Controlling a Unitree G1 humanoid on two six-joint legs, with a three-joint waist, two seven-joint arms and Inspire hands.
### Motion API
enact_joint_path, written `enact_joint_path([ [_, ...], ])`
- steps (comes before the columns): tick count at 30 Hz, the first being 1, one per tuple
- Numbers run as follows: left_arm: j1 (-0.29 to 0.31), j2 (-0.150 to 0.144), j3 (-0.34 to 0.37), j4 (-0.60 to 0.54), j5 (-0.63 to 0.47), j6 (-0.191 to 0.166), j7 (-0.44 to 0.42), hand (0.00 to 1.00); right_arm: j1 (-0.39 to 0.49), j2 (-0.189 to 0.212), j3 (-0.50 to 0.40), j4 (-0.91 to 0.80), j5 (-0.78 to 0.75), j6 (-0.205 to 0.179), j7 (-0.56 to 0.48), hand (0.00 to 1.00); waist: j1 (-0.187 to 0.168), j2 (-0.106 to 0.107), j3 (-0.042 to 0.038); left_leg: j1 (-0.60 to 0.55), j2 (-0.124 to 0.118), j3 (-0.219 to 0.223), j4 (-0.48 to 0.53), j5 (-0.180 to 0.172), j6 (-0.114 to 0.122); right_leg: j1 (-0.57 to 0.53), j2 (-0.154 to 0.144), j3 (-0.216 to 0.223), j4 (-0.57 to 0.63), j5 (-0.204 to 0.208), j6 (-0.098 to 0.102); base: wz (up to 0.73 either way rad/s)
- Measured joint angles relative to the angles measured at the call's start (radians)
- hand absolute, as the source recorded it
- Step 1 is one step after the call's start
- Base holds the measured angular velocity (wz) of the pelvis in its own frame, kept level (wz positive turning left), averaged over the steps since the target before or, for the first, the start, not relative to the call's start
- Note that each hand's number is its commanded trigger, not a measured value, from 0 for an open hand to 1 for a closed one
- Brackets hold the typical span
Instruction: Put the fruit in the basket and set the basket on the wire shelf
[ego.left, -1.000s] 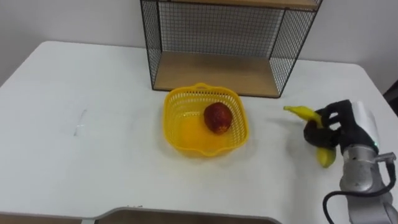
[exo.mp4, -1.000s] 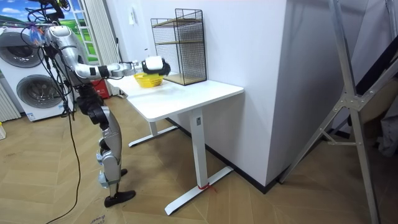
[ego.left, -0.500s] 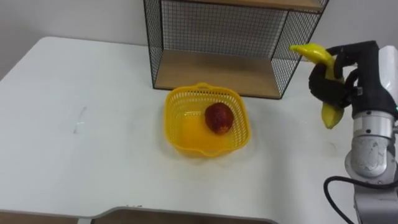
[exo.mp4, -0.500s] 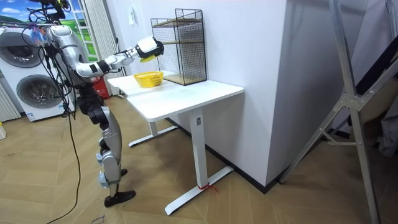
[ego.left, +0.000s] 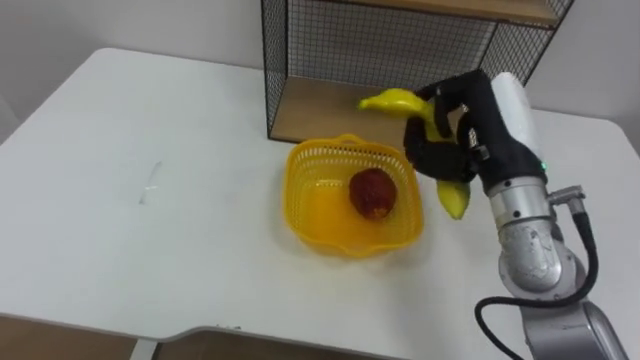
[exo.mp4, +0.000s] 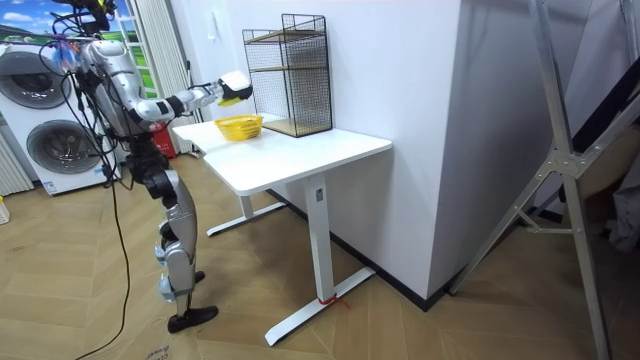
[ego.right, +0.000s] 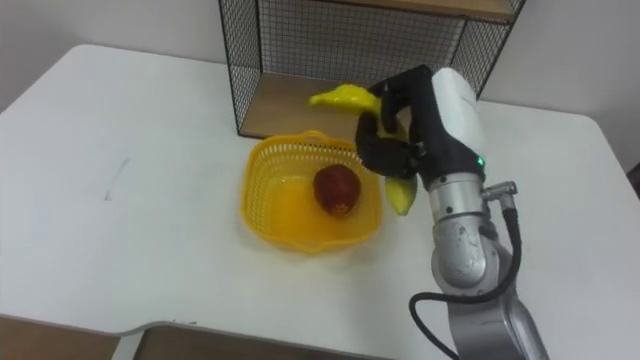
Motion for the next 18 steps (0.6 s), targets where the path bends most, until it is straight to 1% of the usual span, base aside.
enact_joint_path([
  [1, -0.003, 0.000, -0.005, 0.000, 0.000, -0.001, 0.000, 0.00, 0.000, 0.000, 0.008, 0.005, 0.000, 0.000, 0.019, 1.00, 0.002, 0.000, 0.0027, -0.001, 0.000, 0.000, 0.000, 0.000, 0.000, -0.001, 0.000, 0.000, 0.000, 0.000, 0.000, 0.00],
  [3, -0.004, 0.000, -0.007, 0.000, 0.000, -0.003, 0.000, 0.00, 0.000, -0.001, 0.022, 0.010, 0.000, 0.000, 0.042, 1.00, 0.001, -0.003, 0.0027, -0.005, 0.000, -0.001, 0.000, 0.000, 0.000, -0.005, 0.000, 0.000, 0.000, 0.000, 0.000, 0.00],
  [5, -0.010, 0.005, -0.028, 0.000, 0.000, -0.004, -0.001, 0.00, 0.000, 0.000, 0.029, 0.010, -0.003, 0.000, 0.072, 0.44, 0.002, -0.007, 0.0055, -0.010, 0.000, -0.002, 0.001, 0.000, 0.000, -0.008, 0.000, 0.001, 0.000, 0.000, 0.000, 0.00],
  [6, -0.012, 0.005, -0.032, 0.001, 0.000, -0.004, -0.001, 0.00, 0.000, 0.000, 0.029, 0.010, -0.004, 0.000, 0.076, 0.00, 0.002, -0.008, 0.0060, -0.010, 0.000, -0.002, 0.001, 0.000, 0.000, -0.009, 0.000, 0.001, 0.000, 0.000, 0.000, 0.00],
  [8, -0.019, 0.007, -0.042, 0.003, -0.001, -0.004, -0.003, 0.00, 0.000, 0.000, 0.030, 0.010, -0.006, 0.000, 0.093, 0.00, 0.003, -0.008, 0.0090, -0.011, 0.000, -0.002, 0.001, 0.000, 0.000, -0.009, 0.000, 0.001, -0.001, 0.000, 0.000, 0.00],
  [18, -0.021, 0.008, -0.055, 0.004, 0.000, -0.004, -0.007, 0.00, 0.000, 0.000, 0.031, 0.010, -0.009, 0.001, 0.130, 0.00, 0.002, -0.008, 0.0086, -0.014, 0.000, -0.001, 0.000, 0.000, 0.000, -0.013, 0.000, 0.001, -0.001, 0.000, 0.000, 0.00],
])
